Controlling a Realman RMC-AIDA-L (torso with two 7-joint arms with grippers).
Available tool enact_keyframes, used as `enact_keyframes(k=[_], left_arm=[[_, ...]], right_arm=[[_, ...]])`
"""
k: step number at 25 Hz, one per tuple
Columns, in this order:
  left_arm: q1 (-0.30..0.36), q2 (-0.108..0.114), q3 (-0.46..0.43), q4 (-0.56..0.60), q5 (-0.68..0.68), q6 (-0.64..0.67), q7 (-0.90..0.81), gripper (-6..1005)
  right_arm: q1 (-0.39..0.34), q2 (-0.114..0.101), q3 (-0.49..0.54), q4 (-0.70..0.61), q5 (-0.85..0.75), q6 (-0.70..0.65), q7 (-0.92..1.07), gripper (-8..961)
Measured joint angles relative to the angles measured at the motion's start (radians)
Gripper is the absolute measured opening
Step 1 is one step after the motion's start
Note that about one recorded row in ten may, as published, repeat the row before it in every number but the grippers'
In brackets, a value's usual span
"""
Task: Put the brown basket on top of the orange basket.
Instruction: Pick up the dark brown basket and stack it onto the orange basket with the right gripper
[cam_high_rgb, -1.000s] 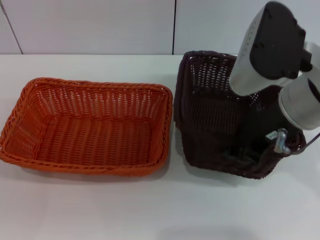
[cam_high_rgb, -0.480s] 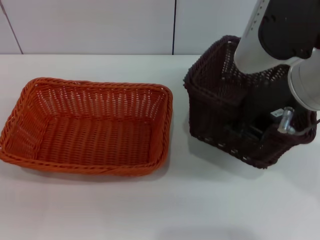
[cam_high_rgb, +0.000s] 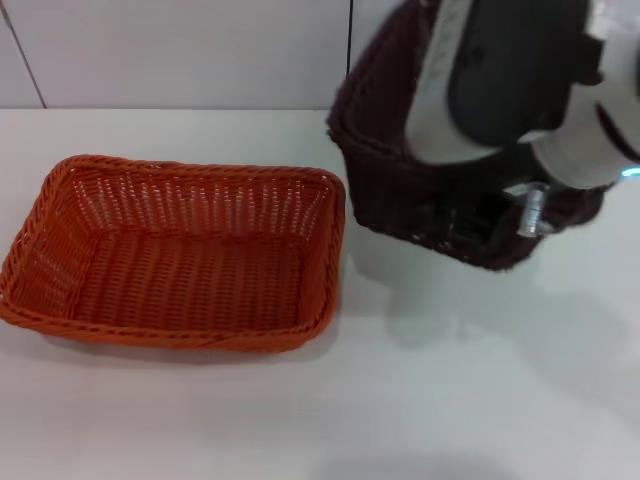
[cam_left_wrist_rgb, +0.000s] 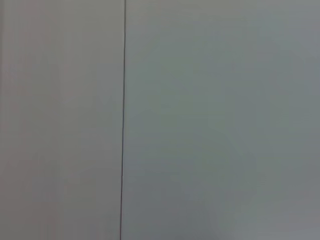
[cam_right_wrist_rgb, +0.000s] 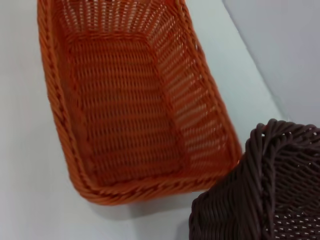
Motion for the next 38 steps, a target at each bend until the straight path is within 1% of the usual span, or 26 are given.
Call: enact_keyframes(k=[2,3,6,7,9,12,16,29,34,38], left_arm=[[-0.001,0.000,0.000,0.007,0.000,0.000,-0.010,786],[-0.001,0.000,0.000,0.010,0.000,-0.002,-0.013,786],[-0.004,-0.002,0.000,0.016,-0.006,-0.003,-0.015,786],[-0.004,-0.002,0.000,0.016,-0.006,-0.003,-0.015,786],[-0.005,-0.003,0.000,0.017,-0.006,-0.004,-0.020,785],[-0.006,-0.004,0.000,0.017,-0.006,-0.004,-0.024,785],[-0.006,-0.005,0.000,0.019,-0.007,-0.004,-0.025,785],[-0.015,-0.006,0.001,0.019,-0.008,-0.007,-0.025,785],[-0.023,-0.007,0.001,0.018,-0.008,-0.020,-0.025,785],[-0.023,-0.008,0.002,0.018,-0.008,-0.024,-0.025,785]], right_arm=[[0.005,0.002,-0.058,-0.007,-0.038,0.039,-0.060,151],[0.003,0.003,-0.123,-0.015,-0.065,0.079,-0.133,152],[-0.009,0.003,-0.227,-0.026,-0.123,0.148,-0.239,154],[-0.009,0.003,-0.227,-0.026,-0.123,0.148,-0.239,154],[-0.018,0.004,-0.290,-0.028,-0.171,0.193,-0.294,156],[-0.027,0.003,-0.340,-0.024,-0.190,0.229,-0.369,158],[-0.066,0.003,-0.377,-0.024,-0.191,0.283,-0.481,160],[-0.311,0.003,-0.467,-0.022,-0.191,0.542,-0.882,169],[-0.336,-0.002,-0.484,-0.007,-0.191,0.577,-0.918,172],[-0.384,0.003,-0.489,0.019,-0.190,0.654,-0.993,175]])
